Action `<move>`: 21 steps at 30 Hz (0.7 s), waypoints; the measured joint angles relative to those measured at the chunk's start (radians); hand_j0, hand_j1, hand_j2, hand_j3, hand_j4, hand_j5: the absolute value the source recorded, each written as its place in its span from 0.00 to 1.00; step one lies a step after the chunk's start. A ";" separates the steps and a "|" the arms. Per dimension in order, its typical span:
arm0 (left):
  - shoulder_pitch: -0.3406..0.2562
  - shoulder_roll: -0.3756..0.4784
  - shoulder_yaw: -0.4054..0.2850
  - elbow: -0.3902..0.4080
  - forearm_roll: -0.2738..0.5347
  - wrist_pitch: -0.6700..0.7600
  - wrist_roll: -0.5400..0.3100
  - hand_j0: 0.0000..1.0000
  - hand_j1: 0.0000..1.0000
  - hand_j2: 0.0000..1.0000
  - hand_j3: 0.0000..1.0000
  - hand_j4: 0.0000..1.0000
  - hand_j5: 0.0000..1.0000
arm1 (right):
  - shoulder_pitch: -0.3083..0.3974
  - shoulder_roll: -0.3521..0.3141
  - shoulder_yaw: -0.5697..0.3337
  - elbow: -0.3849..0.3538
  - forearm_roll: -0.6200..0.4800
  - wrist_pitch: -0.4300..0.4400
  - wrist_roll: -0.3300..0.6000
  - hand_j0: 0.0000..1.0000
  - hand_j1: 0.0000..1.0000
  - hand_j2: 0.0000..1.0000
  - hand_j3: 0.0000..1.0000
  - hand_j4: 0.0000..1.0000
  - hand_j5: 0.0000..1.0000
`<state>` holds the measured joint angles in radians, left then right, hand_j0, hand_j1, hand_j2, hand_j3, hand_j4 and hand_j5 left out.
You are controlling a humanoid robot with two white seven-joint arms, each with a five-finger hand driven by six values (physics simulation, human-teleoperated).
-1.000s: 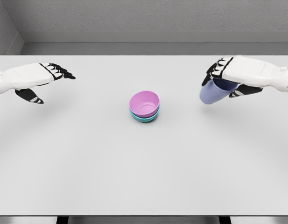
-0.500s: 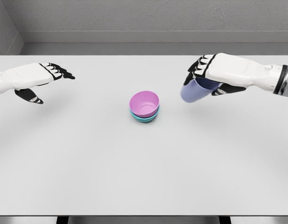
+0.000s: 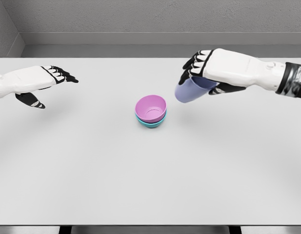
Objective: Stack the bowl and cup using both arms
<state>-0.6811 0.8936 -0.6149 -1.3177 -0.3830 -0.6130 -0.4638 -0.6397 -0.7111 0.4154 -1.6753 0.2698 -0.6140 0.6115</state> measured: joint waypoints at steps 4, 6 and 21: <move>0.000 0.001 -0.001 0.000 0.000 0.000 0.000 1.00 1.00 1.00 1.00 1.00 1.00 | -0.014 0.028 0.016 0.000 0.000 0.000 0.000 0.69 0.69 0.69 0.69 0.69 0.69; 0.000 0.001 -0.001 0.000 0.000 0.000 0.000 1.00 1.00 1.00 1.00 1.00 1.00 | -0.015 0.040 0.022 0.000 0.001 0.000 0.000 0.69 0.69 0.69 0.69 0.69 0.69; 0.000 0.001 -0.001 0.000 0.000 0.000 0.000 1.00 1.00 1.00 1.00 1.00 1.00 | -0.054 0.102 0.078 0.020 0.012 0.000 0.000 0.69 0.69 0.69 0.69 0.69 0.69</move>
<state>-0.6811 0.8947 -0.6159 -1.3177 -0.3830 -0.6130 -0.4638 -0.6934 -0.6093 0.4930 -1.6556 0.2818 -0.6140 0.6116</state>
